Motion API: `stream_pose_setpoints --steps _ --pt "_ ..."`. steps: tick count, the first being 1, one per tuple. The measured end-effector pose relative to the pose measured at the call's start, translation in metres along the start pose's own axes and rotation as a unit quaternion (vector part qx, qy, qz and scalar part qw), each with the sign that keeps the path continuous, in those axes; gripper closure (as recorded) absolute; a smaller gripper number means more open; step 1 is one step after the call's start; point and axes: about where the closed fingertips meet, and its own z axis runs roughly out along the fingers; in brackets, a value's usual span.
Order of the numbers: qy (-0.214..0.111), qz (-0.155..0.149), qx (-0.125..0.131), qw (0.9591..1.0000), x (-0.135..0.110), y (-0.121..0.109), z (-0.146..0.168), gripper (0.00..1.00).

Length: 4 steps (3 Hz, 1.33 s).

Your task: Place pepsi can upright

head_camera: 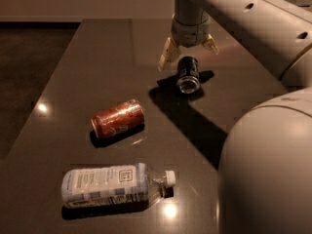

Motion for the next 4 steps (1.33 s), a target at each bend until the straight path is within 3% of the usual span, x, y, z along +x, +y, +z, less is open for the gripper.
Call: stream_pose_setpoints --steps 1,2,3,4 --pt "0.033 0.013 -0.003 0.9994 0.006 -0.002 0.015 0.03" --pt "0.041 0.013 -0.008 0.9990 0.011 -0.001 0.018 0.25" --pt "0.035 -0.020 -0.017 0.9990 0.010 0.007 0.010 0.49" --pt "-0.002 -0.081 -0.042 0.9958 0.008 0.012 -0.005 0.72"
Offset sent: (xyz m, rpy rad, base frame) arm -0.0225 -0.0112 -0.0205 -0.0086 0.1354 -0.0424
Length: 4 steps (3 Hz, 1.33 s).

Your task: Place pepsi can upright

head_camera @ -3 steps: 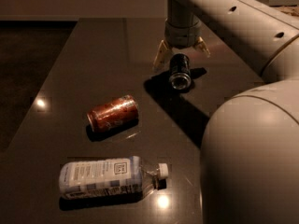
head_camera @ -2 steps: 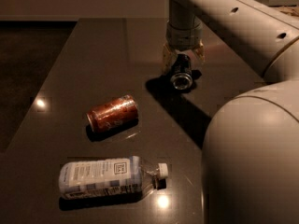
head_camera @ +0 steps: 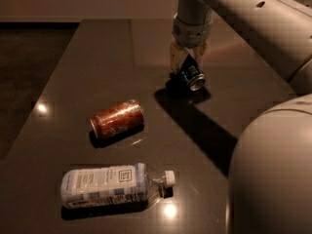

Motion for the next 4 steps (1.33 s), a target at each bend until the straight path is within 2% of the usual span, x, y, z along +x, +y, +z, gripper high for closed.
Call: stream_pose_setpoints --steps 1,2,3,4 --pt "-0.050 -0.061 -0.028 0.9965 -0.004 0.004 -0.014 0.95" --pt "-0.121 -0.121 -0.050 0.9840 0.000 0.006 -0.029 1.00" --pt "-0.199 -0.168 -0.070 0.9630 0.010 0.009 -0.038 1.00" --pt "-0.279 -0.187 -0.089 0.9377 0.024 0.011 -0.040 1.00"
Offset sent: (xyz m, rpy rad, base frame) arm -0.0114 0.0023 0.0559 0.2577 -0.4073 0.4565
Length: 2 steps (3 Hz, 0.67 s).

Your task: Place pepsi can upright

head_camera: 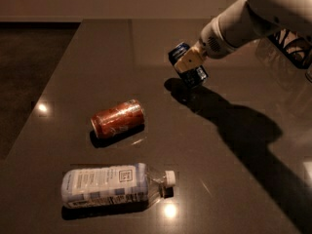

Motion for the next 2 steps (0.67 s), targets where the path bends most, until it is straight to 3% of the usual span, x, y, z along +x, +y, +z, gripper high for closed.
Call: stream_pose_setpoints --steps 1,2 --pt "-0.092 -0.003 0.002 0.9958 0.001 -0.001 -0.003 1.00" --pt "-0.179 -0.003 0.018 0.9837 -0.010 -0.009 -0.007 1.00"
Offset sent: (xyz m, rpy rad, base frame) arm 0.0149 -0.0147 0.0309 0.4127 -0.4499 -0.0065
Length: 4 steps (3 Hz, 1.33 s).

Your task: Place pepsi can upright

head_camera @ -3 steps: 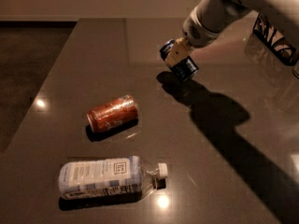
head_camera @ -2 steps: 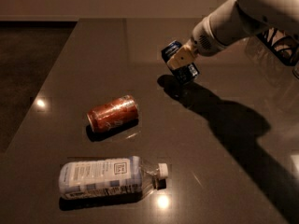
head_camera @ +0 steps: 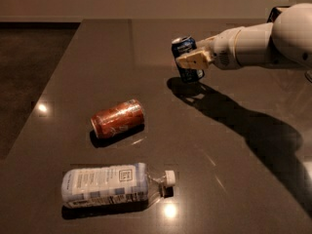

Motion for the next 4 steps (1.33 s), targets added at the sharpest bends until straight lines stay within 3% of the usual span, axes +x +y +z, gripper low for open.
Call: stream_pose_setpoints --steps 1,4 --pt "-0.076 0.005 0.015 0.9970 -0.006 -0.010 -0.003 1.00" --pt "-0.148 0.030 0.031 0.9881 0.015 -0.024 -0.013 1.00"
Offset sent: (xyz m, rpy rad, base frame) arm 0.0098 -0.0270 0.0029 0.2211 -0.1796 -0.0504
